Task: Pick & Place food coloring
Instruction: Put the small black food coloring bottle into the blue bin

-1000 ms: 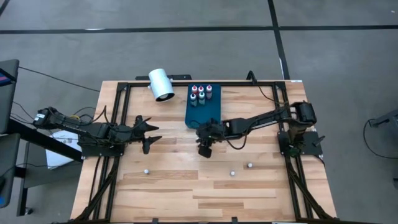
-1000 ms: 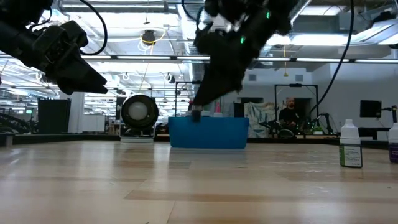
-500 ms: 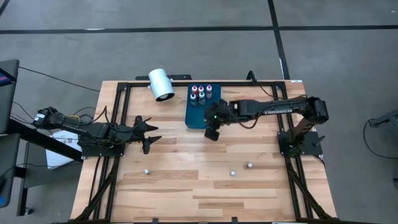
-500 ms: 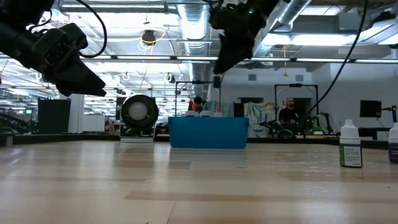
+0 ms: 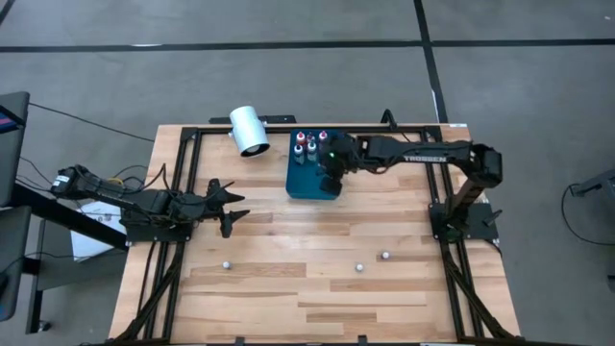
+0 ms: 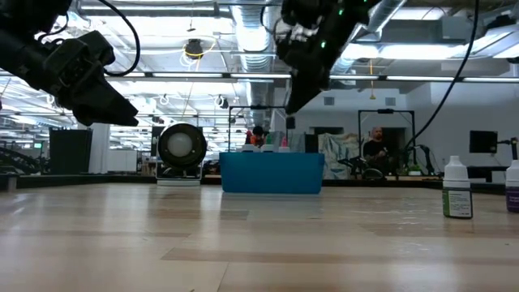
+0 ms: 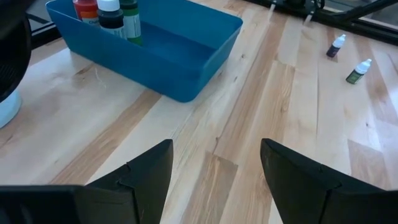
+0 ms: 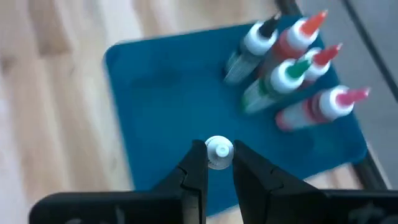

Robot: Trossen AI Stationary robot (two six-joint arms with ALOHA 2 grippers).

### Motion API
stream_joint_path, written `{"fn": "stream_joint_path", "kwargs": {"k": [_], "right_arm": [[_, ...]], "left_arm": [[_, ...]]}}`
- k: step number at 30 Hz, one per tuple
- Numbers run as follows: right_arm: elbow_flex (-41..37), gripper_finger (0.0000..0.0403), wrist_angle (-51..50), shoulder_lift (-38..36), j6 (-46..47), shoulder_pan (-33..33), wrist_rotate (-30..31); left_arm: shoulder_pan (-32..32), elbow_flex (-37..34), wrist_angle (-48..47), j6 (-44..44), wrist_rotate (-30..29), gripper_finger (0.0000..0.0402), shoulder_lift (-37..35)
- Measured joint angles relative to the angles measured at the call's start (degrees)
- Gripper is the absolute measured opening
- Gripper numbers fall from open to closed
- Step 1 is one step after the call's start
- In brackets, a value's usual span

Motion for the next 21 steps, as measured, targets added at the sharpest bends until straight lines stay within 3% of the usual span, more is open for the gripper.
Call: {"fn": "stream_joint_path", "kwargs": {"k": [11,21], "right_arm": [[-1.0,0.0048,8.0,5.1,-7.9,-9.9,-8.4],[-0.8,0.0048,11.4,9.8,-9.8,-12.1,-11.5]], "left_arm": [[0.0,0.0,-2.2,0.0,1.1,0.0234,0.0],[0.0,0.0,-5.1,-0.6,1.1,0.0234,0.0]]}}
